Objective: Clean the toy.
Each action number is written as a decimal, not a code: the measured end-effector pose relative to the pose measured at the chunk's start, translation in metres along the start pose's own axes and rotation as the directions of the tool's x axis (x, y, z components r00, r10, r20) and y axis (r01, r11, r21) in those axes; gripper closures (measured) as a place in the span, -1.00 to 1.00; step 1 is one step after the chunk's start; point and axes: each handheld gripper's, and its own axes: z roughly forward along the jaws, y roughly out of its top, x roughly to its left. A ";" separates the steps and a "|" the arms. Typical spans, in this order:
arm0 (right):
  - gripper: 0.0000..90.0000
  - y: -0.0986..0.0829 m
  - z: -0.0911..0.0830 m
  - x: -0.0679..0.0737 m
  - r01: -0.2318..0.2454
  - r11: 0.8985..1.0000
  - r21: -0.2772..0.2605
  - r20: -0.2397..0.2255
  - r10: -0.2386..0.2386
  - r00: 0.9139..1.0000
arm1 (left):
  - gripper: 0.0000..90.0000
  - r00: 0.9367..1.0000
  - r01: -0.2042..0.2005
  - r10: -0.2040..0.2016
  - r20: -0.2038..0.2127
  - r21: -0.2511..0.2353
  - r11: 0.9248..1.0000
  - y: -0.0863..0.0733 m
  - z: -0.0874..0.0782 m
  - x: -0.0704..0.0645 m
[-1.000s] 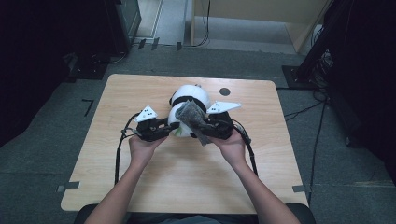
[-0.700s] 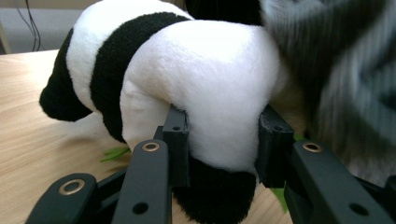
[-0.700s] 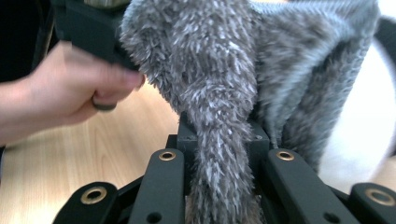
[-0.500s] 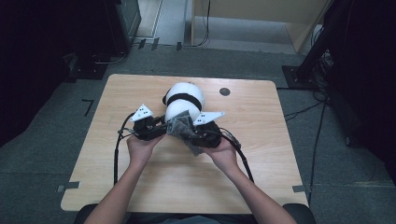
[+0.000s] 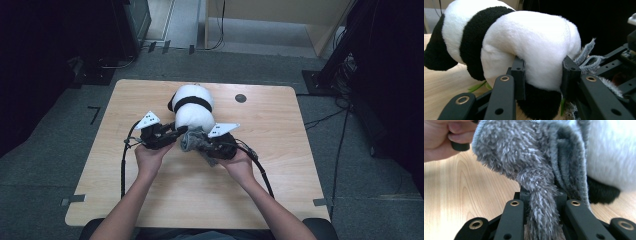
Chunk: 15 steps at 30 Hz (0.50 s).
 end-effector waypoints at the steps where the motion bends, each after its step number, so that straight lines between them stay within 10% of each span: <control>1: 0.72 -0.002 0.001 -0.002 -0.002 1.000 0.009 -0.003 0.002 1.000 | 0.40 1.000 0.000 0.000 0.001 0.002 1.000 0.000 0.000 0.000; 9: 0.72 -0.011 0.004 -0.017 -0.007 0.994 0.106 0.070 -0.001 0.998 | 0.40 1.000 0.013 -0.012 0.023 -0.039 0.999 0.003 -0.007 0.003; 15: 0.72 -0.017 -0.011 -0.042 -0.109 0.990 0.089 0.133 0.096 0.986 | 0.40 0.999 -0.003 0.005 0.038 -0.047 0.999 0.004 -0.012 0.004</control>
